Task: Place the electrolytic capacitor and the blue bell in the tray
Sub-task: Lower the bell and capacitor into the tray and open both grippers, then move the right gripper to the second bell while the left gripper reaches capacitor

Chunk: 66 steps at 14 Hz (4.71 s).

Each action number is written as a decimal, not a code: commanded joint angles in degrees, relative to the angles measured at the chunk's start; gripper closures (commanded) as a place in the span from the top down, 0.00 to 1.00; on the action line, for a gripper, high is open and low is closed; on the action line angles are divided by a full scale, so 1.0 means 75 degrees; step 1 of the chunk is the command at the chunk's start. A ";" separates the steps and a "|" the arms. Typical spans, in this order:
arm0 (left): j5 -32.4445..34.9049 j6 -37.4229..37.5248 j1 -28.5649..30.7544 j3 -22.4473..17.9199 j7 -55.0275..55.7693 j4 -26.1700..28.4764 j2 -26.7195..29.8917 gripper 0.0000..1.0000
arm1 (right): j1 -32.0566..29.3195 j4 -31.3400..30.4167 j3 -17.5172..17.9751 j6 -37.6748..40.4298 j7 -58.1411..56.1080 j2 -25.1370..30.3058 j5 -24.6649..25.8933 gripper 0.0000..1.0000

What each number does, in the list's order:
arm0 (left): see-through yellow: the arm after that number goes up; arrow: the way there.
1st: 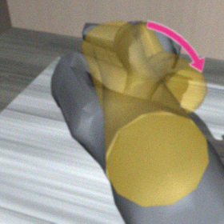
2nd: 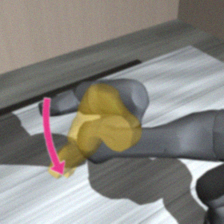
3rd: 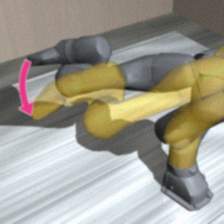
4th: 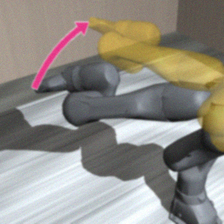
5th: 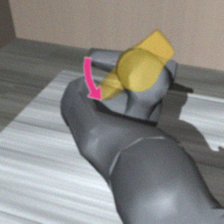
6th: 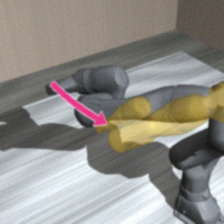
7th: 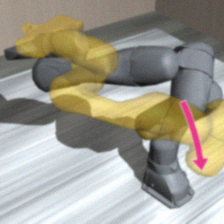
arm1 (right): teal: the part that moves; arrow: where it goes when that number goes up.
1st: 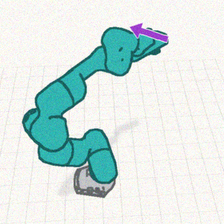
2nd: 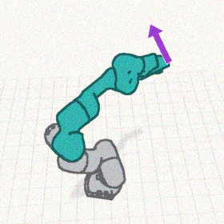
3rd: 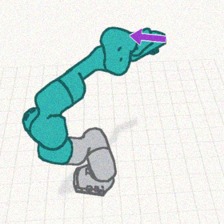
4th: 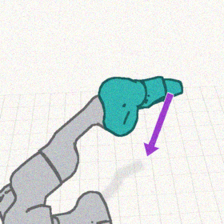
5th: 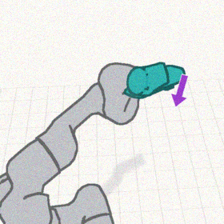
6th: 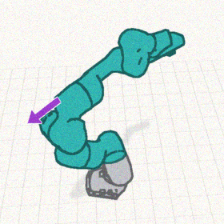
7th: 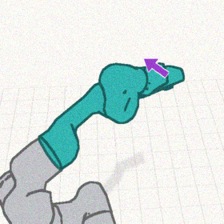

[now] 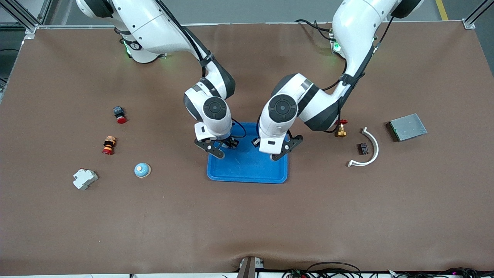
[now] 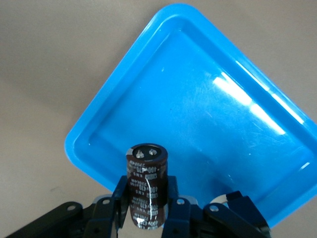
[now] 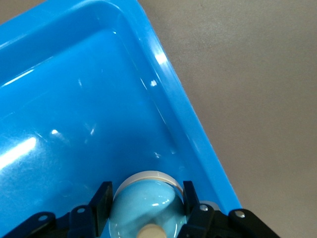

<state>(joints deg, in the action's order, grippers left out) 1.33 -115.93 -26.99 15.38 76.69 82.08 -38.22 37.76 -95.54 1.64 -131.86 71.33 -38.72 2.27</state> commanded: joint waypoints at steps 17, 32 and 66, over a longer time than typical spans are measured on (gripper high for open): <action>0.0560 -0.1616 -0.0151 -0.0117 0.0227 0.1771 -0.0189 0.00 | 0.0240 0.0610 -0.0079 -0.0033 0.0486 -0.0638 0.0271 0.17; 0.0701 -0.1605 -0.0257 -0.0117 0.0216 0.1771 -0.0353 1.00 | 0.0099 0.1170 -0.0079 0.1228 -0.0191 -0.0533 0.0518 1.00; 0.1322 -0.1332 0.4044 -0.0023 -0.8515 0.5051 0.3644 1.00 | -0.4272 -0.1287 -0.0020 -0.1108 -0.8268 0.1061 0.0822 1.00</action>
<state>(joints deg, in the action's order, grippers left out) 10.71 -121.62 2.46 14.62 13.50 114.72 -13.76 6.95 -102.46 0.14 -136.70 9.76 -30.91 8.25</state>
